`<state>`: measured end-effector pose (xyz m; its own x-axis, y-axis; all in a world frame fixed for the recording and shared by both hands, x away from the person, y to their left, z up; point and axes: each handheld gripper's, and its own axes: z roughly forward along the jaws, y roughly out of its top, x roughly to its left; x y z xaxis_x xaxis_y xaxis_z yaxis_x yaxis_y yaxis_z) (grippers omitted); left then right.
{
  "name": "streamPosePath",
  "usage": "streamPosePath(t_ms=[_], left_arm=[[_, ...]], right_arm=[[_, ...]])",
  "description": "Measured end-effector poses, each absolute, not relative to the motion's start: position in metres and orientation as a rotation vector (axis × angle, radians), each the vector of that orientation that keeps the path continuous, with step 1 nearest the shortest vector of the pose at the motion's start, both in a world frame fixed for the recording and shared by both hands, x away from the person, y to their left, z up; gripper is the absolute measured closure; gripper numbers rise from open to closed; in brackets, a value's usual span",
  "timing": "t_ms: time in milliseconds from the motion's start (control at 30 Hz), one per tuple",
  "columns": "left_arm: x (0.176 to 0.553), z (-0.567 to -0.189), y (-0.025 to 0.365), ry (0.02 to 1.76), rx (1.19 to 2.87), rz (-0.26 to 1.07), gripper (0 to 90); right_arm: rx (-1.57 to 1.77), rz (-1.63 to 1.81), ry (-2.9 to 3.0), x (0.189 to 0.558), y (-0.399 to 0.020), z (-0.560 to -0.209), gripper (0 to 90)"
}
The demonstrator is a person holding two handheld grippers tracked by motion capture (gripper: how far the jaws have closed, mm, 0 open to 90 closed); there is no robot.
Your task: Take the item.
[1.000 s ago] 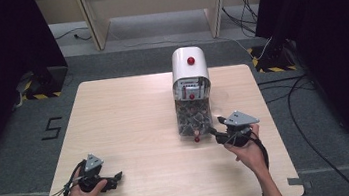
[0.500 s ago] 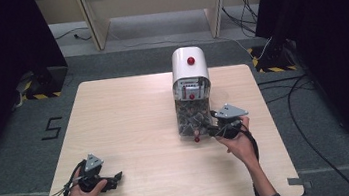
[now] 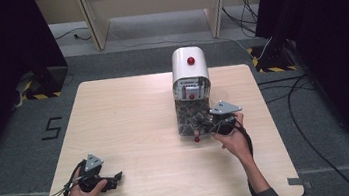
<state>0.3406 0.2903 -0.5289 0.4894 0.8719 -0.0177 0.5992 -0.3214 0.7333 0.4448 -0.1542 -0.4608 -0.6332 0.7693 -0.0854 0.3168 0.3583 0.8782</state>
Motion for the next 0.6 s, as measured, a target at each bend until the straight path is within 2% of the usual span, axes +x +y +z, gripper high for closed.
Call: streamPosePath(t_ms=[333, 500, 600], left_arm=[[0.341, -0.529, 0.290, 1.208, 2.045, 0.506, 0.0], [0.341, -0.529, 0.290, 1.208, 2.045, 0.506, 0.0], [0.341, -0.529, 0.290, 1.208, 2.044, 0.506, 0.0]], right_arm=[[0.946, 1.211, 2.177, 0.450, -0.142, -0.470, 47.2], [0.969, 1.185, 2.194, 0.455, -0.140, -0.476, 51.1], [0.966, 1.179, 2.209, 0.457, -0.139, -0.481, 58.7]])
